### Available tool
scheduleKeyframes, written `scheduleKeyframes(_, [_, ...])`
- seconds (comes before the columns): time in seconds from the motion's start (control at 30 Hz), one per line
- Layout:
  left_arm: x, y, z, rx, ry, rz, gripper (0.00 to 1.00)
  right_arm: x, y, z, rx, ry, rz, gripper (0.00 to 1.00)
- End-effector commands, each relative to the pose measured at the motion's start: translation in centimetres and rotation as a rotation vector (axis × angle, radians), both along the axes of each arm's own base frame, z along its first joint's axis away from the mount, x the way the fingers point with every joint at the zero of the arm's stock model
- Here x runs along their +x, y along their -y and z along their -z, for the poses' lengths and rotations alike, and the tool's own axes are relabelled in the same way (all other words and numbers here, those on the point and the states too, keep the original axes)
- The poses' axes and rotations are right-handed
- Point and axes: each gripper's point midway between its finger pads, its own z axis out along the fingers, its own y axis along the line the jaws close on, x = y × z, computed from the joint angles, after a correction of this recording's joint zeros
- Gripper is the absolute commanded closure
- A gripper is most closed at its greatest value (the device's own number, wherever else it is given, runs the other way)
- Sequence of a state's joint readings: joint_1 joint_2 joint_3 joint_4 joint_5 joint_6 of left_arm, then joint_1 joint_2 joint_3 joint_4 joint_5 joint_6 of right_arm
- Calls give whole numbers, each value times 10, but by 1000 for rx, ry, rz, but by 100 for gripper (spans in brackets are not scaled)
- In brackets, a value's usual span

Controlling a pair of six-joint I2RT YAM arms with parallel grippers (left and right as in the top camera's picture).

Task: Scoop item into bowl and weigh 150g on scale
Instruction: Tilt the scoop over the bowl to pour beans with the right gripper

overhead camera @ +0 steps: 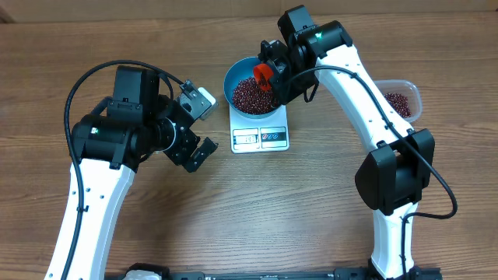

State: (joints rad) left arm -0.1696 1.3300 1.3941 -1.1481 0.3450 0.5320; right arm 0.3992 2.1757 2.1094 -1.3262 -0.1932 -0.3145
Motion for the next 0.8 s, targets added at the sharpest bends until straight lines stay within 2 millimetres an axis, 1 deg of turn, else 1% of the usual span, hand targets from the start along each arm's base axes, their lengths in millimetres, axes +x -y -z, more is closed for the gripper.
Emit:
scheduleKeyframes(0.0, [2, 3, -4, -5, 16, 26, 0, 5, -2, -32, 28, 81, -3, 96])
scheduleKeyframes(0.5, [2, 3, -4, -5, 16, 26, 0, 5, -2, -32, 28, 80, 0, 96])
scheduleKeyframes(0.77, [2, 3, -4, -5, 16, 26, 0, 3, -7, -33, 65, 65, -9, 96])
